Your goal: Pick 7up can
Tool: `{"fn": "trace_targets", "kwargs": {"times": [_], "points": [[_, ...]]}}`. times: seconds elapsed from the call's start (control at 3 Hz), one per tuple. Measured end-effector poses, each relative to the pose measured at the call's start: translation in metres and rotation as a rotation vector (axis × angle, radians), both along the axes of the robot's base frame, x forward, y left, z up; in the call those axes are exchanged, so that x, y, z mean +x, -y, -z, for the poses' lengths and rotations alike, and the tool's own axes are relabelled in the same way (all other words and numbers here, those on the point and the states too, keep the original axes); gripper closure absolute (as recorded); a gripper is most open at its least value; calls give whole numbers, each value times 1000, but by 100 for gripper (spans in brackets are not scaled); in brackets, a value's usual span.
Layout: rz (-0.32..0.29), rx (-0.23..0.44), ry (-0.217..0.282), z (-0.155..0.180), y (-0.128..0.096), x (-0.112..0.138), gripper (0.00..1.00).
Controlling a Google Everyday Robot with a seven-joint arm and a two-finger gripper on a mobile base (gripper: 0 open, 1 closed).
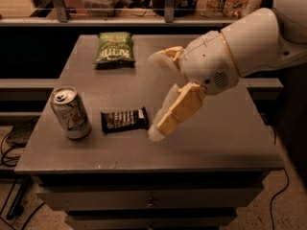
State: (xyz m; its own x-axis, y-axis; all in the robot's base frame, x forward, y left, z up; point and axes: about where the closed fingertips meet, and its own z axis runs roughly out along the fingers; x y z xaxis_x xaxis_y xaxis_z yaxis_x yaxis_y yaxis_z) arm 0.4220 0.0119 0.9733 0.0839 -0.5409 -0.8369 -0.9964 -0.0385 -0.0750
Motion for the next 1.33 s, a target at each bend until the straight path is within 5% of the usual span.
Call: {"fn": "trace_targets", "kwargs": {"times": [0.33, 1.33], "points": [[13, -7, -11, 5, -4, 2, 0], [-35, 191, -15, 41, -81, 20, 0]]}}
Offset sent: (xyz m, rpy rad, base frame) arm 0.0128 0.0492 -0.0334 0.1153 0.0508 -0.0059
